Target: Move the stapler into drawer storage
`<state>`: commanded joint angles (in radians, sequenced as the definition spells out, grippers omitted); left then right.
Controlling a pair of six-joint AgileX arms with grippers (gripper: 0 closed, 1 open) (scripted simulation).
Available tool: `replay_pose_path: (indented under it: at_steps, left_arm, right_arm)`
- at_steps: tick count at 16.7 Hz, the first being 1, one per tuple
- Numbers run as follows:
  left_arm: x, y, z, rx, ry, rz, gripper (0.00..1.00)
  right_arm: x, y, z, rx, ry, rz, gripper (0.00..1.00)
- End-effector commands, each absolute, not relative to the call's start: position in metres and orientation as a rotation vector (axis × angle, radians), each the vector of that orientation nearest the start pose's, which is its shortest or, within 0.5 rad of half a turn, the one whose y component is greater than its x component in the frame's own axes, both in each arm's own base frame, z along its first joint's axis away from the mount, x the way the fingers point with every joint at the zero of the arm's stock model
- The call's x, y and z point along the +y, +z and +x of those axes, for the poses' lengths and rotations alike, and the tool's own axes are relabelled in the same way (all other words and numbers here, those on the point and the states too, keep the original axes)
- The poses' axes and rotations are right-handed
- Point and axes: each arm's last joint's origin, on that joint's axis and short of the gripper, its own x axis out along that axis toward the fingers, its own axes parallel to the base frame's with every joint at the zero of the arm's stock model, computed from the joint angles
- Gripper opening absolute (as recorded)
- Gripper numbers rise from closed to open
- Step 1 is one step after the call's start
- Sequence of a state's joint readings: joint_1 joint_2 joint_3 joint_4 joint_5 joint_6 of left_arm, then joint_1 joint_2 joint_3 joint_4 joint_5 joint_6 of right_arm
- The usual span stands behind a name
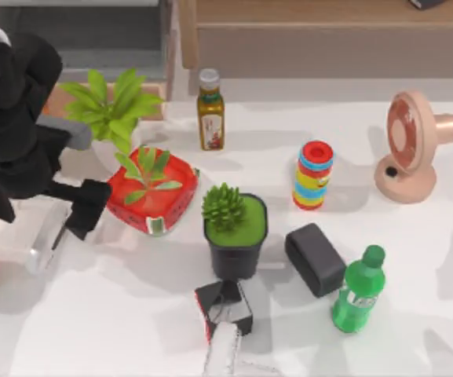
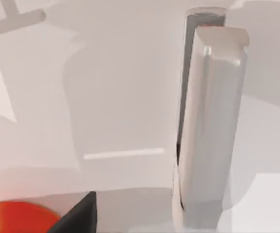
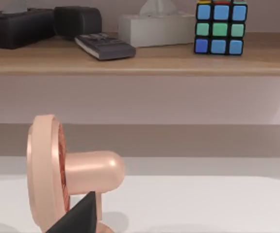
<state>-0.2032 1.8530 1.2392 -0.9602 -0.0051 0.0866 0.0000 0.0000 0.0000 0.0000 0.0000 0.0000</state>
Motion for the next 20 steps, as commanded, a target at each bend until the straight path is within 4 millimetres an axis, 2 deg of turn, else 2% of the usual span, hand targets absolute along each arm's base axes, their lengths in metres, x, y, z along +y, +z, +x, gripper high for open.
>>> replay_pose_path:
  at_steps: [5, 10, 20]
  left_arm:
    - [-0.058, 0.122, 0.333, 1.563, -0.221, 0.228, 1.0]
    - [-0.055, 0.118, 0.335, 1.559, -0.221, 0.227, 1.0]
    - [-0.055, 0.118, 0.335, 1.559, -0.221, 0.227, 0.25]
  right_arm:
    - [-0.001, 0.16, 0.106, 0.0, 0.0, 0.0, 1.0]
    - [-0.001, 0.16, 0.106, 0.0, 0.0, 0.0, 1.0]
    - [-0.001, 0.16, 0.106, 0.0, 0.0, 0.0, 1.0]
